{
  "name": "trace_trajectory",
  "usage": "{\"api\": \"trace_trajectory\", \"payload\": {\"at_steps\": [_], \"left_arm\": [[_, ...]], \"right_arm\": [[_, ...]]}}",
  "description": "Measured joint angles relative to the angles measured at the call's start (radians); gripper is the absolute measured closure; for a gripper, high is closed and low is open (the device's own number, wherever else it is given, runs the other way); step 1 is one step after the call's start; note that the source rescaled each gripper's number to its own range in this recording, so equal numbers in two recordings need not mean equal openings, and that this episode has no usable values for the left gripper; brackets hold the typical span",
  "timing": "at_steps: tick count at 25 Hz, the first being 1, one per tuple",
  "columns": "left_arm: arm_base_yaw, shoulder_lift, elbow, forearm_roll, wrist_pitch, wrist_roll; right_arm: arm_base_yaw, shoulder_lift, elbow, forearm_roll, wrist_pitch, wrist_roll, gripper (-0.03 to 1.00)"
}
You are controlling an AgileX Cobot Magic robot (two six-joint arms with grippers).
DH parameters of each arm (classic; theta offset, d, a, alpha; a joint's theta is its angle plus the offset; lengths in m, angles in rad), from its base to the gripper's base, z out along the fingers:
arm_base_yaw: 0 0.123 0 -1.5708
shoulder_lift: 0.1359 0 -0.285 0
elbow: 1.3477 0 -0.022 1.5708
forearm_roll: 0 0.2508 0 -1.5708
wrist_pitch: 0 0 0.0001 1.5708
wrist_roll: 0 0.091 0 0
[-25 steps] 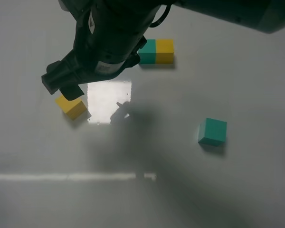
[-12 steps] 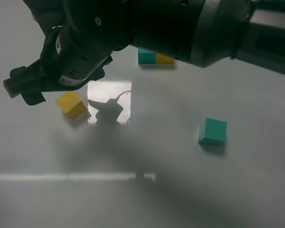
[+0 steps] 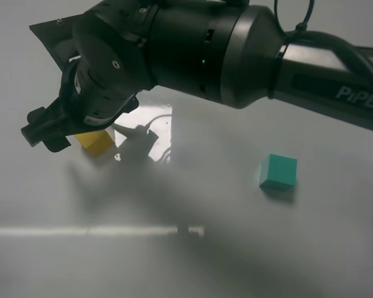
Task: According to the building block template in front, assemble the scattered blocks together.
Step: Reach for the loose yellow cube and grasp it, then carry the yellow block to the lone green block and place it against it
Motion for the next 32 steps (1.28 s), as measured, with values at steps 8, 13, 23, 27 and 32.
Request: {"api": "trace_trajectory", "payload": {"at_steps": [8, 13, 23, 27, 32], "left_arm": [[0.0, 0.0, 0.0, 0.0, 0.0, 0.0], [0.0, 0.0, 0.0, 0.0, 0.0, 0.0], [0.0, 0.0, 0.0, 0.0, 0.0, 0.0], [0.0, 0.0, 0.0, 0.0, 0.0, 0.0], [0.0, 0.0, 0.0, 0.0, 0.0, 0.0]], "right_arm": [[0.0, 0.027, 0.0, 0.017, 0.037, -0.1, -0.03], [0.0, 0.027, 0.0, 0.019, 0.051, -0.144, 0.01], [0.0, 0.027, 0.0, -0.004, 0.048, -0.106, 0.64], [0.0, 0.027, 0.0, -0.007, 0.048, -0.102, 0.97], [0.0, 0.005, 0.0, -0.002, 0.056, -0.191, 0.97]]}}
